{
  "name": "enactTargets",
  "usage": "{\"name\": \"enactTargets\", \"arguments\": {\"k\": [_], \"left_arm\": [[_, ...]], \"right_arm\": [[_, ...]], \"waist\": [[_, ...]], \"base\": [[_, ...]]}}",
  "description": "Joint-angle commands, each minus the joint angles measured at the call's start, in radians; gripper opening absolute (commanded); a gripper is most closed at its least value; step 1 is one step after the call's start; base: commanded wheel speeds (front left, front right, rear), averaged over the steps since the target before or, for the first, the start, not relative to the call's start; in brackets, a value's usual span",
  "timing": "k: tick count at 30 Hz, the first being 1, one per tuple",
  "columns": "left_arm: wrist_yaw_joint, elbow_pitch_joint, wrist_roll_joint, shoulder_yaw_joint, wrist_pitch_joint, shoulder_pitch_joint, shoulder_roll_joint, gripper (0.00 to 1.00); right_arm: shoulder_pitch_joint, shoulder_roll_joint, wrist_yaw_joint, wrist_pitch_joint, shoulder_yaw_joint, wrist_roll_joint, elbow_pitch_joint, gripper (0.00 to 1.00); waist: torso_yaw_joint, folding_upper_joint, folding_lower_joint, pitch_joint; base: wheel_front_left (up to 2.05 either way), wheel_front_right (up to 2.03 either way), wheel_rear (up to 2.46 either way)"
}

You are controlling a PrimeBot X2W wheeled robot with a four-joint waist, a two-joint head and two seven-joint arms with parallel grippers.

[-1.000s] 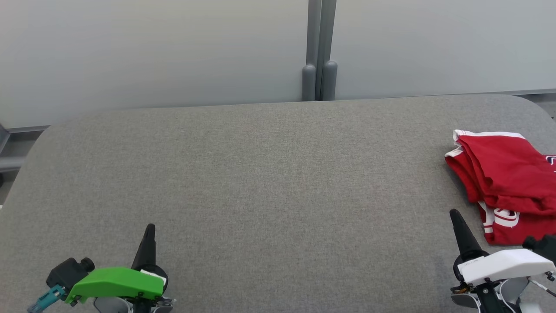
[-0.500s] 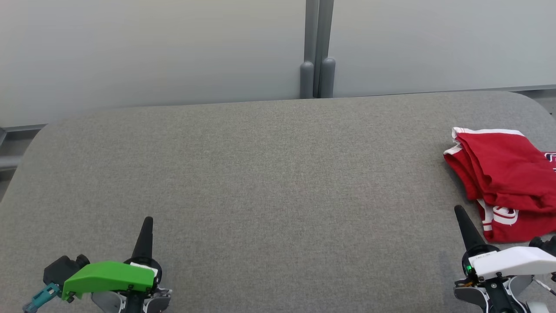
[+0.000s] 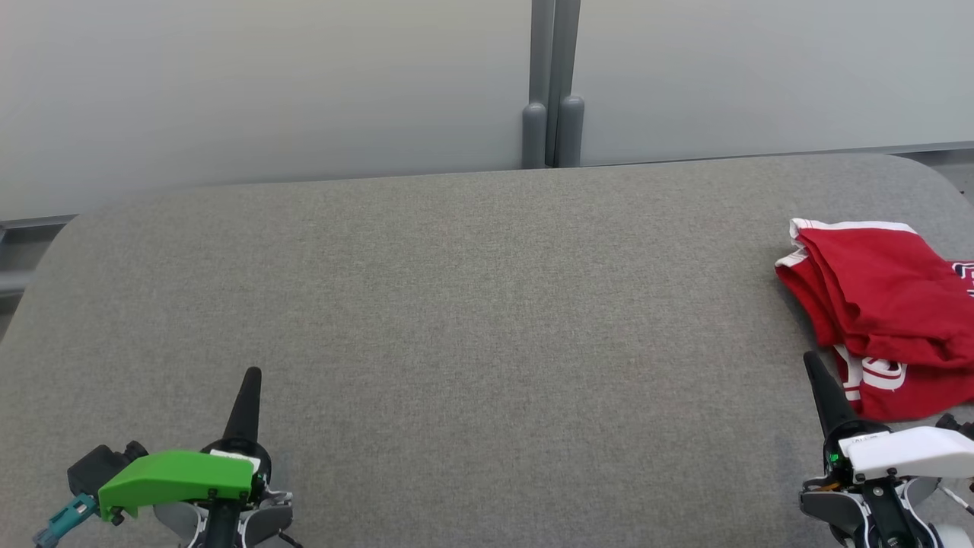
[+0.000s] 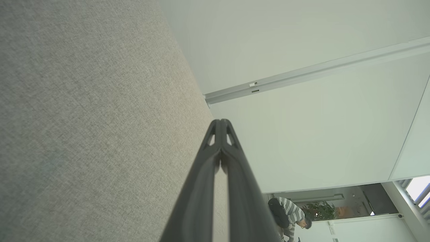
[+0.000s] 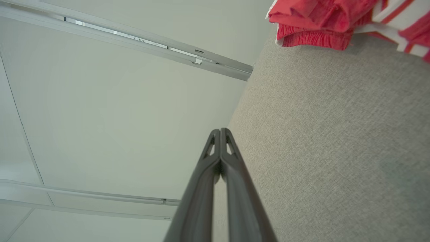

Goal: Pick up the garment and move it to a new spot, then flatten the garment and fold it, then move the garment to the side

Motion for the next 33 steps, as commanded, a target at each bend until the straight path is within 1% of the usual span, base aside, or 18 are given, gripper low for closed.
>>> {"name": "enactTargets", "arguments": {"k": [1, 33], "left_arm": [[-0.010, -0.001, -0.024, 0.012, 0.004, -0.028, -0.004, 0.00], [-0.070, 0.023, -0.189, 0.090, 0.062, -0.062, -0.046, 0.00]], "right_arm": [[-0.015, -0.006, 0.000, 0.006, -0.007, 0.025, -0.001, 0.00], [-0.038, -0.008, 0.001, 0.035, -0.044, 0.275, 0.027, 0.00]], "waist": [[-0.001, 0.0032, 0.0000, 0.001], [-0.015, 0.0044, 0.0000, 0.019]], "base": [[0.00, 0.00, 0.00], [0.00, 0.00, 0.00]]}}
